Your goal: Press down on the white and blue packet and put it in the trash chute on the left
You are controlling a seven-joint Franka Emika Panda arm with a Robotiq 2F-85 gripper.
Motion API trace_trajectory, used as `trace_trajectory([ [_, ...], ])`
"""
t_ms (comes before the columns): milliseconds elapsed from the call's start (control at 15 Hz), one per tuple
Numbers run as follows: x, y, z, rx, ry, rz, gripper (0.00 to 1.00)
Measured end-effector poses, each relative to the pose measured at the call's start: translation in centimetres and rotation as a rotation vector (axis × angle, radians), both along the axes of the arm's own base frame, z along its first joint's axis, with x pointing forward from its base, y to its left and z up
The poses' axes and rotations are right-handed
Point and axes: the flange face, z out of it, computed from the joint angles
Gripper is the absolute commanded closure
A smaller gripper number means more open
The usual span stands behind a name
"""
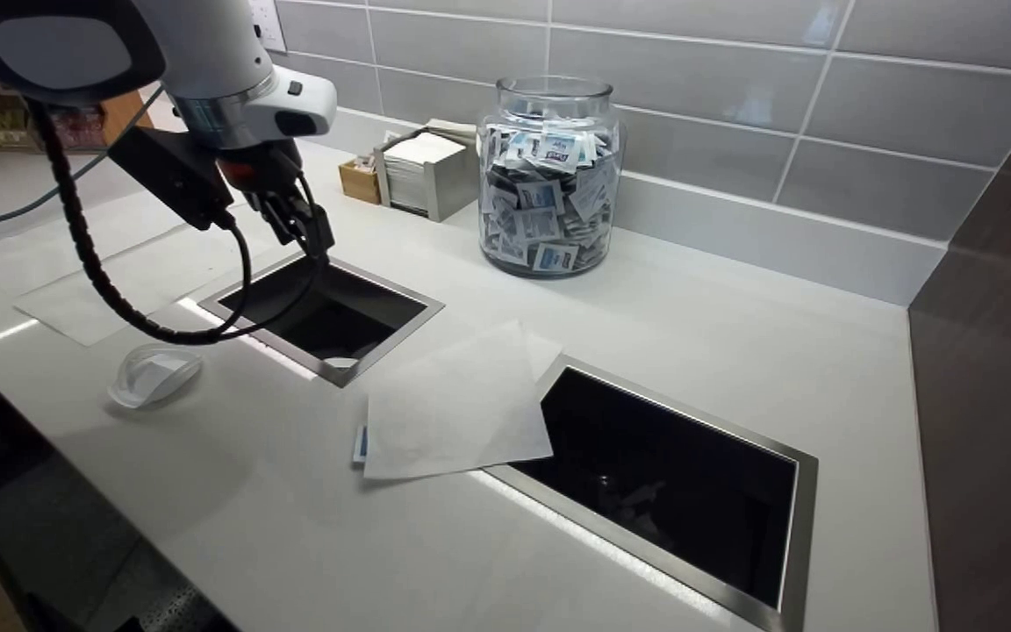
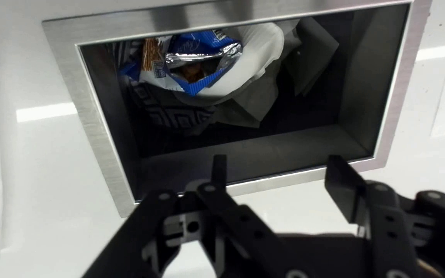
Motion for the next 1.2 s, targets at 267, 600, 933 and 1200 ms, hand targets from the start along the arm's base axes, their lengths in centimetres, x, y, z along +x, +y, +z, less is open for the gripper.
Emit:
trace_trajectory([
  [267,-0.01,0.0,0.05,0.0,-0.001,0.0,0.0],
  [600,0.04,0.1,0.27,0.0,-0.006,0.002,0.01],
  [933,0.06,0.11,0.28,0.0,-0.006,0.002,0.0],
  [1200,0.06,0.11,0.28,0.0,-0.006,0.003,0.0],
])
